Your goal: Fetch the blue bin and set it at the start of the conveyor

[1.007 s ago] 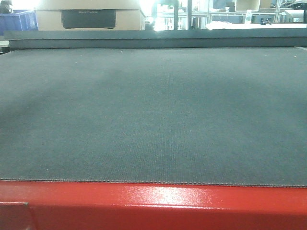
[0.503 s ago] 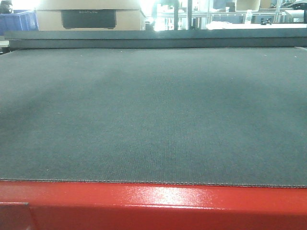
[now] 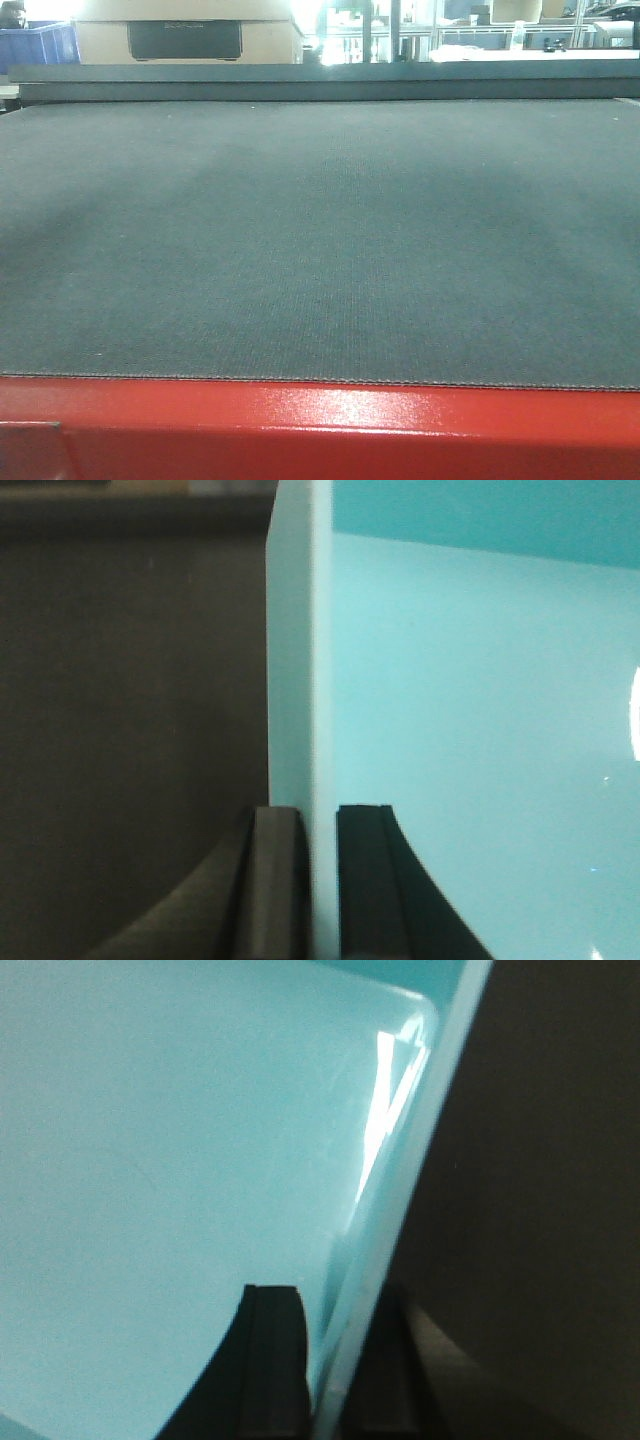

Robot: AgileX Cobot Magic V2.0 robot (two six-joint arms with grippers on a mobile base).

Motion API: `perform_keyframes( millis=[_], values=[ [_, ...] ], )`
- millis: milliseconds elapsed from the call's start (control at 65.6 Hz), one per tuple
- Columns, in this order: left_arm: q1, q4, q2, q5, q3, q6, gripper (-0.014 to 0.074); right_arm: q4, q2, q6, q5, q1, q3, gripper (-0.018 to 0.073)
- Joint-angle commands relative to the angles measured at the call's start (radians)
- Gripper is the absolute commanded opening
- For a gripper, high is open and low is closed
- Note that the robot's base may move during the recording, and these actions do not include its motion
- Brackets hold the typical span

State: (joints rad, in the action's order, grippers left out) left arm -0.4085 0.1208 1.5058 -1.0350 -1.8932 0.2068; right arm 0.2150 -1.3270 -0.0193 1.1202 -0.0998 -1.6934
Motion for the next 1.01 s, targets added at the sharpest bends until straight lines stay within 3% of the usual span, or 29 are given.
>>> perform_keyframes(
  millis=[0, 168, 397, 519, 686, 763, 824, 991],
  values=[
    [0.007, -0.001, -0.015, -0.052, 0.067, 0.004, -0.0111, -0.009, 0.011, -0.031, -0.004, 0.006, 0.044, -0.0152],
    [0.007, -0.001, -0.017, 0.042, 0.319, 0.004, -0.0111, 0.008, 0.008, -0.031, -0.139, 0.006, 0.252, -0.0152],
    [0.039, -0.009, -0.017, 0.356, 0.611, 0.004, -0.0111, 0.008, -0.076, -0.031, -0.336, 0.006, 0.434, -0.0152],
    [0.068, -0.027, -0.003, 0.463, 0.686, 0.004, -0.0111, 0.008, -0.147, -0.033, -0.378, 0.006, 0.442, -0.0152],
    [0.098, -0.029, 0.047, 0.474, 0.706, 0.004, -0.0109, 0.008, -0.224, -0.033, -0.417, 0.006, 0.442, -0.0134],
    [0.097, -0.029, 0.061, 0.474, 0.706, 0.004, -0.0060, 0.008, -0.247, -0.033, -0.412, 0.006, 0.442, -0.0050],
    [0.097, -0.029, 0.067, 0.467, 0.706, 0.004, 0.0012, 0.008, -0.256, -0.033, -0.402, 0.006, 0.442, 0.0075],
    [0.097, -0.022, 0.068, 0.443, 0.702, 0.004, 0.0376, 0.006, -0.255, -0.033, -0.395, 0.006, 0.440, 0.0476]
  ],
)
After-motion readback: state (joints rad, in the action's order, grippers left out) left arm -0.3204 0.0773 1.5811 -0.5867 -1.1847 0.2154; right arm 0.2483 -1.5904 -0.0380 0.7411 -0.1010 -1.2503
